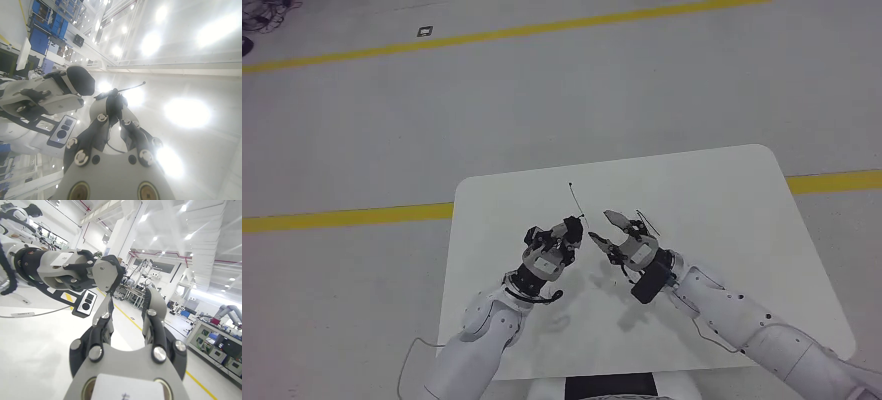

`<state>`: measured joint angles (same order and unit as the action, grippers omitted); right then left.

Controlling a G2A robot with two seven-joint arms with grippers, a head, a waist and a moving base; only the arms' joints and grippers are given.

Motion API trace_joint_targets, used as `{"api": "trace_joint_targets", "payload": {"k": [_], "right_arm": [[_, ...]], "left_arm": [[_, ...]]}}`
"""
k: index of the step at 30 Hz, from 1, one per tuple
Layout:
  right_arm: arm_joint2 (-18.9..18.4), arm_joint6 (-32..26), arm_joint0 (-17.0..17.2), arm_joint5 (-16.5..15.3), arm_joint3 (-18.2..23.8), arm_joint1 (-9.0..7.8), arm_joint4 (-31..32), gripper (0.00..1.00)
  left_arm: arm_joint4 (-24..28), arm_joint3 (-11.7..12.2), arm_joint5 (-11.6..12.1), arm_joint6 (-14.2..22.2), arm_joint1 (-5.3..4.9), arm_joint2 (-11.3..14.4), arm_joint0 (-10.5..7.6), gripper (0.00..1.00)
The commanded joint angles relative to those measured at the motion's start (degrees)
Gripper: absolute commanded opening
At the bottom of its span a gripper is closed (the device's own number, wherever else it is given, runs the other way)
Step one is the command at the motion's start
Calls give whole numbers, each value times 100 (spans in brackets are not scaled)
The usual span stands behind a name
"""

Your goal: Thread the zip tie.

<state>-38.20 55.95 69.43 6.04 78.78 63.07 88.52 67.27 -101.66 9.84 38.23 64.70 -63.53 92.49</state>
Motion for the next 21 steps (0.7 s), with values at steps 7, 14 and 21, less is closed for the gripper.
{"api": "trace_joint_targets", "payload": {"k": [7,14,21], "right_arm": [[82,2,-93,-74,-177,183,59,29],[56,75,-132,-94,-238,289,143,25],[21,140,-130,-40,-257,329,143,22]], "left_arm": [[0,0,0,0,0,0,0,0],[0,0,0,0,0,0,0,0],[0,0,0,0,0,0,0,0]]}}
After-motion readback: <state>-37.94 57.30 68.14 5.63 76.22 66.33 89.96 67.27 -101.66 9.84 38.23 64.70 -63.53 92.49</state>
